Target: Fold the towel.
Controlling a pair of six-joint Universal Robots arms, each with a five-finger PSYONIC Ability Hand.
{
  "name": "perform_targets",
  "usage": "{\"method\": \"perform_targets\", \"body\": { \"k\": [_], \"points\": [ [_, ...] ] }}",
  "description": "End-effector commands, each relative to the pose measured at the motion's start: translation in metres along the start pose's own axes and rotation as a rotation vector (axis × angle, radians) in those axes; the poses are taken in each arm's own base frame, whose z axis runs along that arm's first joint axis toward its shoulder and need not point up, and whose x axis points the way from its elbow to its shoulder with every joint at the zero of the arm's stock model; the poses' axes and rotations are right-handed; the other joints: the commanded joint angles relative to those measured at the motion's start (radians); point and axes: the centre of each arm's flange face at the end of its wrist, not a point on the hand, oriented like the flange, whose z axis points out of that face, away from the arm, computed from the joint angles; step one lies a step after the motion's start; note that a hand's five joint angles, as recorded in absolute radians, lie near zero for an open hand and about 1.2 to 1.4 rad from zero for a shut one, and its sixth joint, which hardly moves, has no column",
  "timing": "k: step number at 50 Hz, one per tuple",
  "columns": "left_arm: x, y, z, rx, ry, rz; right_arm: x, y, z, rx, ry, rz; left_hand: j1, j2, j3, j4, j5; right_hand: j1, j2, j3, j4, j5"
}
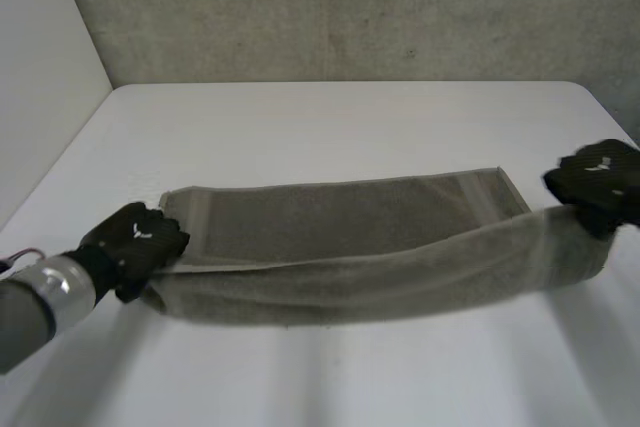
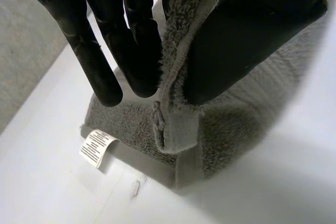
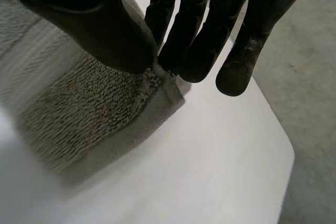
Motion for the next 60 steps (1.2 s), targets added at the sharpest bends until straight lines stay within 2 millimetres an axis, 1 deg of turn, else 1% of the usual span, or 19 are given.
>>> {"method": "perform_targets", "body": {
  "k": [1,2,3,5,8,10,11,13,14,17,24,29,35,43,50,57,58,59,60],
  "points": [
    [-0.025,0.005,0.050,-0.011,-0.017,-0.074,-0.013,-0.004,0.063,0.011,0.007,-0.036,0.200,0.182,0.180,0.179,0.189,0.058,0.050,0.046,0.052,0.043],
    [-0.031,0.004,0.059,-0.001,-0.026,-0.092,-0.014,-0.004,0.077,0.025,0.015,-0.037,0.200,0.182,0.180,0.179,0.189,0.058,0.050,0.046,0.052,0.043],
    [-0.031,0.004,0.060,-0.001,-0.026,-0.092,-0.014,-0.004,0.077,0.025,0.015,-0.037,0.200,0.182,0.180,0.179,0.189,0.058,0.050,0.046,0.052,0.043],
    [-0.040,-0.003,0.077,0.033,-0.037,-0.104,-0.016,-0.009,0.100,0.064,0.034,-0.023,0.200,0.182,0.180,0.179,0.189,0.058,0.050,0.046,0.052,0.043],
    [-0.043,-0.007,0.086,0.051,-0.040,-0.106,-0.015,-0.012,0.110,0.083,0.050,-0.015,0.200,0.182,0.180,0.179,0.189,0.058,0.050,0.046,0.052,0.043],
    [-0.048,-0.013,0.101,0.074,-0.050,-0.099,-0.012,-0.016,0.126,0.098,0.091,-0.006,0.200,0.182,0.180,0.179,0.189,0.058,0.050,0.046,0.052,0.043],
    [-0.048,-0.013,0.101,0.074,-0.050,-0.099,-0.012,-0.016,0.126,0.098,0.091,-0.006,0.200,0.182,0.180,0.179,0.189,0.058,0.050,0.046,0.052,0.043],
    [-0.055,-0.011,0.117,0.066,-0.085,-0.090,-0.005,-0.019,0.139,0.111,0.151,-0.013,0.200,0.182,0.180,0.179,0.189,0.058,0.050,0.046,0.052,0.043],
    [-0.055,-0.011,0.118,0.066,-0.085,-0.090,-0.005,-0.020,0.139,0.112,0.151,-0.013,0.200,0.182,0.180,0.179,0.189,0.058,0.050,0.046,0.052,0.043],
    [-0.058,-0.011,0.138,0.047,-0.108,-0.079,0.001,-0.018,0.158,0.118,0.204,-0.020,0.200,0.182,0.180,0.179,0.189,0.058,0.050,0.046,0.052,0.043],
    [-0.063,-0.008,0.157,0.028,-0.105,-0.079,0.003,-0.018,0.175,0.139,0.237,-0.027,0.200,0.182,0.180,0.179,0.189,0.058,0.050,0.046,0.052,0.043],
    [-0.069,-0.009,0.162,0.031,-0.130,-0.072,0.004,-0.019,0.180,0.145,0.248,-0.031,0.200,0.182,0.180,0.179,0.189,0.058,0.050,0.046,0.052,0.043],
    [-0.073,-0.011,0.161,0.029,-0.148,-0.063,0.000,-0.016,0.184,0.143,0.243,-0.034,0.200,0.182,0.180,0.179,0.189,0.058,0.050,0.046,0.052,0.043],
    [-0.080,-0.019,0.155,0.019,-0.185,0.064,-0.008,-0.015,0.193,0.144,0.245,-0.043,0.200,0.182,0.180,0.179,0.189,0.058,0.050,0.046,0.052,0.043],
    [-0.083,-0.024,0.152,0.017,-0.199,0.131,-0.007,-0.012,0.193,0.119,0.268,-0.046,0.200,0.182,0.180,0.179,0.189,0.058,0.050,0.046,0.052,0.043],
    [-0.085,-0.021,0.153,-0.013,-0.225,0.140,-0.007,-0.012,0.194,0.122,0.269,-0.046,0.200,0.182,0.180,0.179,0.189,0.058,0.050,0.046,0.052,0.043],
    [-0.084,-0.019,0.153,-0.019,-0.225,0.139,-0.005,-0.013,0.195,0.126,0.274,-0.047,0.020,0.002,0.000,-0.001,0.009,0.058,0.050,0.046,0.052,0.043],
    [-0.084,-0.018,0.154,-0.021,-0.225,0.137,-0.005,-0.013,0.196,0.126,0.276,-0.047,-0.485,-0.503,-0.504,-0.506,-0.495,-0.014,-0.022,-0.026,-0.019,-0.028],
    [-0.084,-0.018,0.154,-0.021,-0.225,0.137,-0.005,-0.013,0.196,0.126,0.276,-0.047,-0.490,-0.508,-0.509,-0.511,-0.501,-0.015,-0.022,-0.026,-0.020,-0.029]
  ]
}}
